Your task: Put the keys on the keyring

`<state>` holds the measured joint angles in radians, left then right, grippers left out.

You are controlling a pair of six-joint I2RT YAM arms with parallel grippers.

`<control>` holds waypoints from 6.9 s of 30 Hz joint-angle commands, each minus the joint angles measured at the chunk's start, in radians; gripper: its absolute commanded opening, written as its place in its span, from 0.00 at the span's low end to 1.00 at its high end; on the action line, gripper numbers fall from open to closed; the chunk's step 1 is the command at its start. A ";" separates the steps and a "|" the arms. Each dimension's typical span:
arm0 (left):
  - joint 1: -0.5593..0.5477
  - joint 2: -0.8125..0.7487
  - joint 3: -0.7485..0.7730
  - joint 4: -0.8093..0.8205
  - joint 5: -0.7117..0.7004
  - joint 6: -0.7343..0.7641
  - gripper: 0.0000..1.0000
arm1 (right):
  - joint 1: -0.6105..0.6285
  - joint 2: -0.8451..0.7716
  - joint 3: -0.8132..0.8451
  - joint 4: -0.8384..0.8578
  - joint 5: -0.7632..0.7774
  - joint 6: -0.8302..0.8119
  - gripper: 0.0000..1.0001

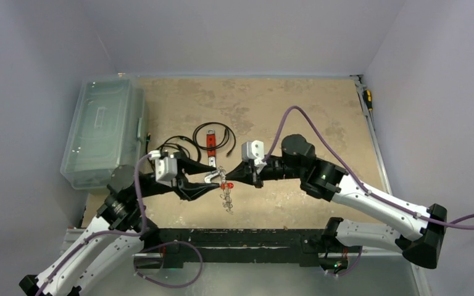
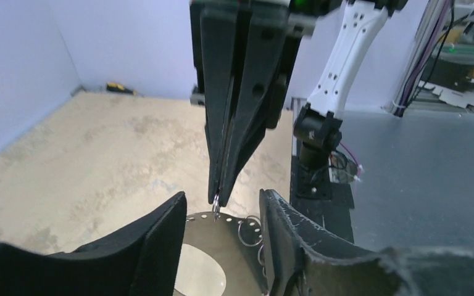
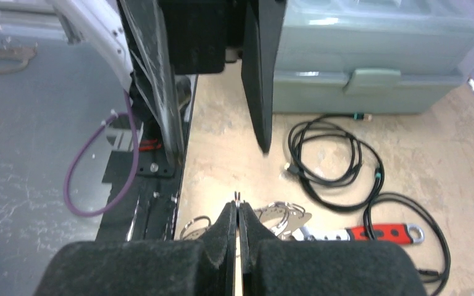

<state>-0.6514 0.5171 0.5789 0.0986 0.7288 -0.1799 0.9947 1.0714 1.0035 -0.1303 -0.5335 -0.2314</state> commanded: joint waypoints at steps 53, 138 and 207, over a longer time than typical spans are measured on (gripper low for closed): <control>0.110 -0.072 -0.077 0.552 0.025 -0.331 0.21 | 0.001 0.325 -0.230 1.827 -0.105 0.900 0.00; 0.116 -0.034 -0.023 0.327 -0.075 -0.202 0.00 | 0.015 0.124 -0.310 1.382 -0.068 0.639 0.61; 0.053 0.062 0.062 -0.022 -0.026 0.026 0.00 | -0.036 0.160 0.226 -0.150 -0.005 -0.118 0.15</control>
<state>-0.5919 0.5789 0.6025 0.0349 0.6842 -0.1608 0.9653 1.2186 1.1805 -0.2890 -0.5045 -0.3359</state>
